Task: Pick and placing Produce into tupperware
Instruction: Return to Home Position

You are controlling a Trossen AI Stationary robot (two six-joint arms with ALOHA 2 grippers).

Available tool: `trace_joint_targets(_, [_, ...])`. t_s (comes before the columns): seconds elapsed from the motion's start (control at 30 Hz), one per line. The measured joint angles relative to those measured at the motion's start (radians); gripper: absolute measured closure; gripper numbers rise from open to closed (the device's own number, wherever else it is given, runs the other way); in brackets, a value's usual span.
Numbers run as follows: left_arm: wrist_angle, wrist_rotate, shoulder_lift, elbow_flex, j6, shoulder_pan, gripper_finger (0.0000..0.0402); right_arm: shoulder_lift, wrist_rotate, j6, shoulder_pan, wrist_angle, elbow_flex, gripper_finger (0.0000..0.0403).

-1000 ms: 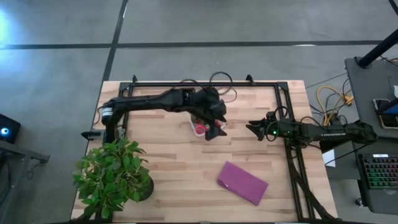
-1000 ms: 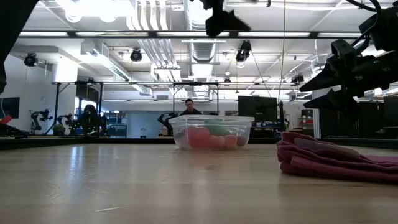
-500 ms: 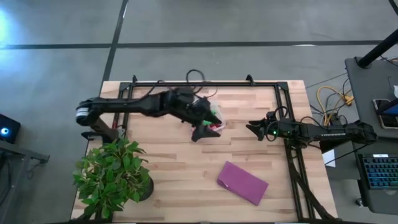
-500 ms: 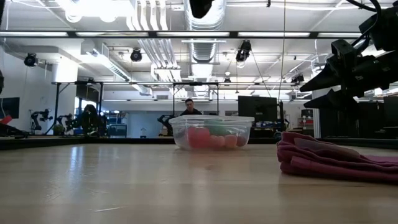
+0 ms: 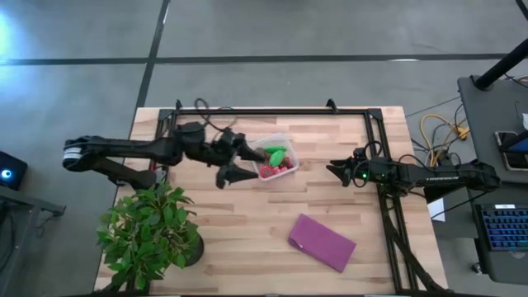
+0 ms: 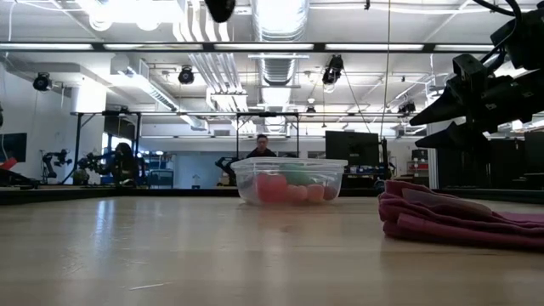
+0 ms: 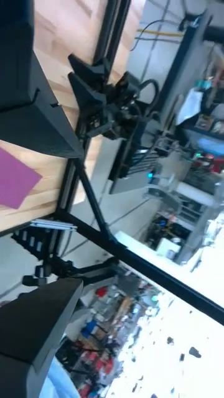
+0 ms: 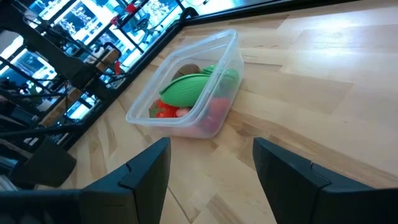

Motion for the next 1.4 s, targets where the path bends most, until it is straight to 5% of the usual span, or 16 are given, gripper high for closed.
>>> trace_joint_targets(0.17, [0.077, -0.083, -0.118, -0.130, -0.007, 0.000, 0.0084, 0.000, 0.000, 0.000, 0.000, 0.000, 0.000, 0.0184])
trace_joint_targets(0.47, [0.353, -0.075, -0.310, -0.398, -0.006, -0.001, 0.0084, 0.000, 0.000, 0.000, 0.000, 0.000, 0.000, 0.0184])
trace_joint_targets(0.67, [0.283, -0.076, -0.399, -0.467, -0.007, 0.000, 0.0084, 0.000, 0.000, 0.000, 0.000, 0.000, 0.000, 0.0184])
trace_joint_targets(0.93, [-0.005, -0.090, -0.585, -0.504, -0.008, 0.003, 0.0084, 0.000, 0.000, 0.000, 0.000, 0.000, 0.000, 0.0184])
trace_joint_targets(1.4, [-0.008, -0.108, -0.913, -0.718, -0.034, 0.005, 0.0084, 0.000, 0.000, 0.000, 0.000, 0.000, 0.000, 0.0184])
